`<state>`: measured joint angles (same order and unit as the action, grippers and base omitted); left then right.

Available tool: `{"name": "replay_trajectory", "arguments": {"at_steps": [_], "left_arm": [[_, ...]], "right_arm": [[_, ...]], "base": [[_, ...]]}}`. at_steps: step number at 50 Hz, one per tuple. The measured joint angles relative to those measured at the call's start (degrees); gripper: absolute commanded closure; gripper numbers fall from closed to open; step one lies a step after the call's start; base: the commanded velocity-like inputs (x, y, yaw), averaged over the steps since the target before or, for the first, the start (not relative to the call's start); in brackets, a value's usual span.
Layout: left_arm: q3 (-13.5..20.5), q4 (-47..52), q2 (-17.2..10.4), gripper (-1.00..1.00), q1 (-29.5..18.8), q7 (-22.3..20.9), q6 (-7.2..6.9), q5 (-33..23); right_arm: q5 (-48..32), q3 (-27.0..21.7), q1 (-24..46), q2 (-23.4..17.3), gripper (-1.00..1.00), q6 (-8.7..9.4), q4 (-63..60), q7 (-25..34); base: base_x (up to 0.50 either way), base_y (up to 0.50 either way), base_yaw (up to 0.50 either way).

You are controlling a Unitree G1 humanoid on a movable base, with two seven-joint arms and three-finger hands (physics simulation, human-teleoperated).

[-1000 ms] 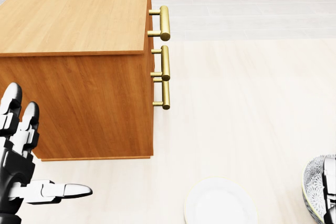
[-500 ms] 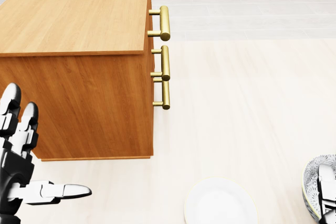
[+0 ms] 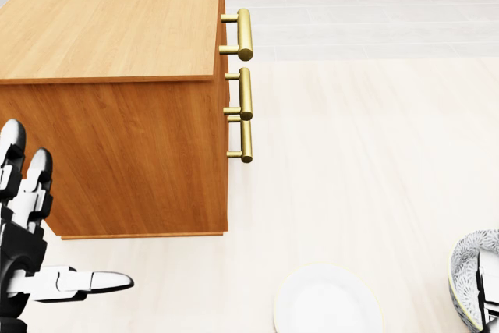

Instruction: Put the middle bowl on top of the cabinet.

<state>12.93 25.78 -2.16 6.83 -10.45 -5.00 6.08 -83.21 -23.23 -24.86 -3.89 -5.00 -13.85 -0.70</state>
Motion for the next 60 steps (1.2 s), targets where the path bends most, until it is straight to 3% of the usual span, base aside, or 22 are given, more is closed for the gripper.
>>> {"name": "replay_trajectory", "arguments": {"at_steps": [25,27,36,44,51,54,56,59,60], "left_arm": [[0.37,-0.23,-0.02,-1.00,0.03,-0.13,0.04,0.26],[0.40,-0.24,-0.02,-1.00,0.05,-0.16,0.05,0.29],[0.46,-0.39,0.02,-1.00,0.15,-0.23,0.23,0.32],[0.50,-0.47,0.04,-1.00,0.26,-0.24,0.39,0.29],[0.60,-0.23,0.05,-1.00,0.36,-0.23,0.29,0.32],[0.58,-0.21,0.08,-1.00,0.42,-0.24,0.33,0.26],[0.59,-0.21,0.10,-1.00,0.45,-0.25,0.37,0.24],[0.61,-0.24,0.11,-1.00,0.48,-0.26,0.42,0.22],[0.61,-0.24,0.12,-1.00,0.50,-0.27,0.44,0.22]], "right_arm": [[2.10,-0.91,1.56,-1.35,-1.00,0.00,3.01,0.35],[2.14,-0.89,1.56,-1.39,-0.80,0.00,3.02,0.35],[2.16,-0.77,1.57,-1.52,-0.44,0.00,3.21,0.33],[2.10,-0.61,1.52,-1.61,-0.40,0.00,3.41,0.20],[2.10,-0.50,1.49,-1.69,-0.19,0.00,3.54,0.12],[2.17,-0.48,1.47,-1.68,0.00,0.00,3.43,0.09],[2.20,-0.55,1.44,-1.69,0.36,0.00,3.35,0.01],[2.00,-0.56,1.31,-1.67,0.48,0.00,3.27,0.14],[2.12,-0.58,1.28,-1.66,0.72,0.00,3.24,0.23]], "base": [[0.00,0.00,0.00],[0.00,0.00,0.00],[0.00,0.00,0.00],[0.00,0.00,0.00],[0.00,0.00,0.00],[0.00,0.00,0.00],[0.00,0.00,0.00],[0.00,0.00,0.00],[0.00,0.00,0.00]]}}
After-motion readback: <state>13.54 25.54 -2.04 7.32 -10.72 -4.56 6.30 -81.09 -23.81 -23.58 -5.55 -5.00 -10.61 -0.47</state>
